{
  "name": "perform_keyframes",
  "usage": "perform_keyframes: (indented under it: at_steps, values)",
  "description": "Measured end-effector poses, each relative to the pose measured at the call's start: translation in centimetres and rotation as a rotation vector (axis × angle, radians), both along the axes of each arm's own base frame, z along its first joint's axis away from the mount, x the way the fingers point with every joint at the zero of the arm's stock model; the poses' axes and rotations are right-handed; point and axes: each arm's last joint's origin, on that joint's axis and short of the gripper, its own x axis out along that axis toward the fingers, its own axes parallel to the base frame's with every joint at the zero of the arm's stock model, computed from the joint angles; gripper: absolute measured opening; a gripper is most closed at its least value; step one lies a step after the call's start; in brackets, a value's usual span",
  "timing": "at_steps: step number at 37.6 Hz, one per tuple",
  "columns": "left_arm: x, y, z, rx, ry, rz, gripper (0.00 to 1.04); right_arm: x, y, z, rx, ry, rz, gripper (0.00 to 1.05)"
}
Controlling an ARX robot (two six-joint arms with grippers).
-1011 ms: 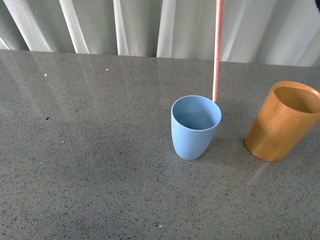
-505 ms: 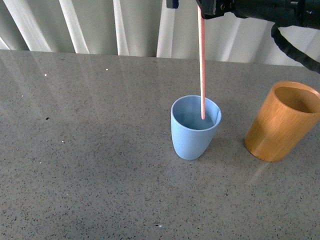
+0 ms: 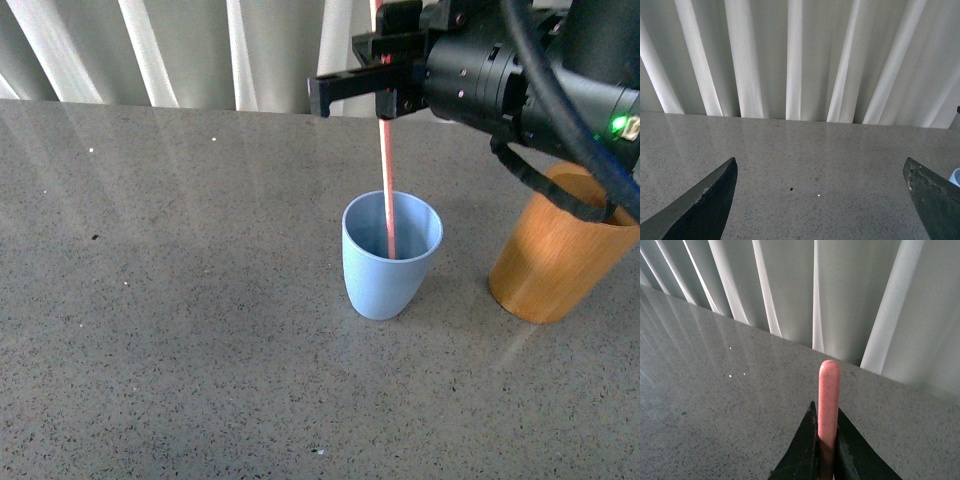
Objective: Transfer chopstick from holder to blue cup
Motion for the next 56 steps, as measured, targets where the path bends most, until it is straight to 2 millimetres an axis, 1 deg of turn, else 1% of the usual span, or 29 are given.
perform_keyframes:
  at_steps: [4,7,10,14,17,23,25,26,28,29,30,32,34,37,40,42,47,48,50,52,54,56]
  values:
    - [0.0,0.0,0.0,0.0,0.0,0.0,0.98,-0.1,0.3,-1.1,-0.005,0.028,-0.01,0.02]
    - [0.0,0.0,0.0,0.0,0.0,0.0,0.98,-0.2,0.5,-1.3,-0.004,0.033,-0.016,0.04]
    - [0.0,0.0,0.0,0.0,0.0,0.0,0.98,-0.3,0.6,-1.2,-0.007,0.042,-0.027,0.19]
    - [0.0,0.0,0.0,0.0,0.0,0.0,0.98,-0.4,0.7,-0.8,-0.005,0.043,-0.034,0.33]
    - [0.0,0.0,0.0,0.0,0.0,0.0,0.98,-0.7,0.5,0.2,0.001,0.03,-0.044,0.43]
    - [0.0,0.0,0.0,0.0,0.0,0.0,0.98,-1.8,-0.5,3.0,0.028,-0.014,-0.077,0.65]
    - [0.0,0.0,0.0,0.0,0.0,0.0,0.98,-2.6,-1.5,4.5,0.036,-0.037,-0.117,0.75]
    - [0.0,0.0,0.0,0.0,0.0,0.0,0.98,-3.3,-2.4,5.5,0.041,-0.049,-0.153,0.83]
    - [0.0,0.0,0.0,0.0,0.0,0.0,0.98,-4.0,-3.3,6.2,0.037,-0.047,-0.191,0.89]
    - [0.0,0.0,0.0,0.0,0.0,0.0,0.98,-4.7,-4.2,6.8,0.035,-0.043,-0.224,0.95]
    - [0.0,0.0,0.0,0.0,0.0,0.0,0.98,-5.4,-5.1,7.3,0.034,-0.039,-0.256,0.97]
    - [0.0,0.0,0.0,0.0,0.0,0.0,0.98,-6.8,-6.7,8.1,0.028,-0.035,-0.318,0.94]
    - [0.0,0.0,0.0,0.0,0.0,0.0,0.98,-8.7,-8.7,8.7,0.006,-0.024,-0.404,0.95]
    - [0.0,0.0,0.0,0.0,0.0,0.0,0.98,-10.8,-10.7,8.9,-0.021,-0.004,-0.473,0.95]
    - [0.0,0.0,0.0,0.0,0.0,0.0,0.98,-12.8,-12.7,8.7,-0.052,0.017,-0.56,0.95]
    - [0.0,0.0,0.0,0.0,0.0,0.0,0.98,-13.6,-13.4,8.7,-0.058,0.009,-0.601,0.95]
    - [0.0,0.0,0.0,0.0,0.0,0.0,0.98,-14.0,-13.7,9.1,-0.054,-0.015,-0.607,0.95]
    - [0.0,0.0,0.0,0.0,0.0,0.0,0.98,-13.9,-13.6,8.9,-0.051,-0.026,-0.594,0.93]
    - [0.0,0.0,0.0,0.0,0.0,0.0,0.98,-14.2,-13.8,8.5,-0.019,-0.109,-0.571,0.83]
    - [0.0,0.0,0.0,0.0,0.0,0.002,0.98,-14.8,-14.1,8.1,-0.002,-0.157,-0.566,0.72]
    - [0.0,0.0,0.0,0.0,0.0,0.001,0.98,-15.5,-14.4,7.5,-0.001,-0.169,-0.572,0.6]
    - [0.0,0.0,0.0,0.0,0.0,0.0,0.98,-15.9,-14.6,7.1,-0.002,-0.168,-0.576,0.52]
